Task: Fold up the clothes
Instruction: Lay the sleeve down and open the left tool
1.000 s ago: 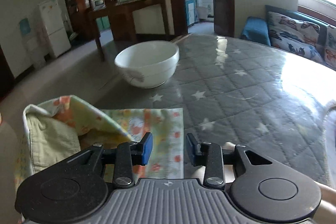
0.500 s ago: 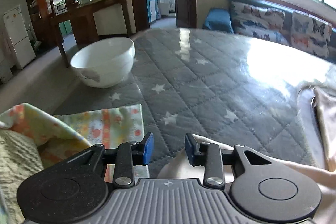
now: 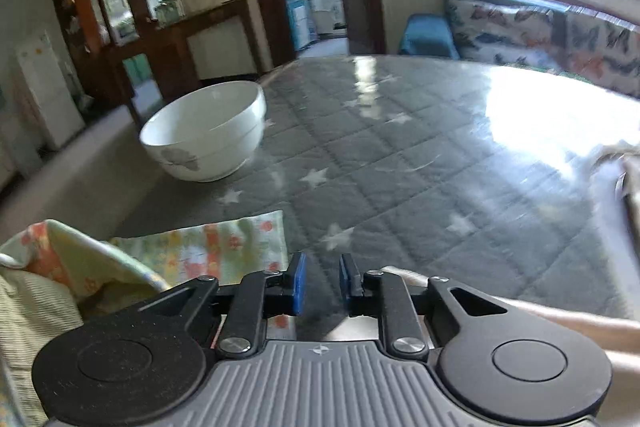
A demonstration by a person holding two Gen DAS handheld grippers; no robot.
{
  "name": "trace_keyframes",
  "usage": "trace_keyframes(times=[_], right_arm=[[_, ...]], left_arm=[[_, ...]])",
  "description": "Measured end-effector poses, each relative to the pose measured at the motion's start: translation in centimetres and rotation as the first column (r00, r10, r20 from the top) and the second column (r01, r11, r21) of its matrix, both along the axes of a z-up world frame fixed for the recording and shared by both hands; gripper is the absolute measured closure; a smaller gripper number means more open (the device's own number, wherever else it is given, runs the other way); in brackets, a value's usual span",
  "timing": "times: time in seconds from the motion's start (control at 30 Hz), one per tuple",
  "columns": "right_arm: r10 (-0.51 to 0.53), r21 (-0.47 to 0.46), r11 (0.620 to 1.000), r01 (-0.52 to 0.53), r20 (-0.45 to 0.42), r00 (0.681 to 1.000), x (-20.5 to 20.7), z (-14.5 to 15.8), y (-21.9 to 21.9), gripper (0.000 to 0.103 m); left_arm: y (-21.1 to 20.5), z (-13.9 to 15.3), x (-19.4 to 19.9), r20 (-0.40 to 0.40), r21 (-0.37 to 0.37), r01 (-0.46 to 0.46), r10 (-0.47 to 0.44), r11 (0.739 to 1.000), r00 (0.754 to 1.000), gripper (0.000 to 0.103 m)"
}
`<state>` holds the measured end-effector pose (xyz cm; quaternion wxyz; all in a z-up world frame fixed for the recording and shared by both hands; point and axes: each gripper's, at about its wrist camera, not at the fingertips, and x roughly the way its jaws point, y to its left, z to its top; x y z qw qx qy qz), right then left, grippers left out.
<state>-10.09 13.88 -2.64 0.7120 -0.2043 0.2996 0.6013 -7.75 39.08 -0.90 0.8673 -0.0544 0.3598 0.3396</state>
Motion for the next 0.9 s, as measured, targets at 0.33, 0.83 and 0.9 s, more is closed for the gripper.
trace_keyframes(times=[0.33,0.83,0.9], right_arm=[[0.013,-0.001,1.000,-0.013,-0.027,1.000,0.1,-0.4,0.0,0.101],[0.077,0.067,0.995,-0.073,-0.063,0.995,-1.1,2.6,-4.0,0.074],[0.042,0.057,0.998,-0.040,-0.032,0.999,-0.5,3.2,-6.1,0.072]], left_arm=[[-0.1,-0.8,1.9,-0.039,0.038,0.069,-0.067,0.997,0.997,0.099],[-0.7,-0.1,0.8,-0.019,0.068,-0.015,0.016,0.998,1.000,0.095],[-2.0,0.6,0.0,0.009,0.049,0.004,-0.004,0.999,1.000,0.088]])
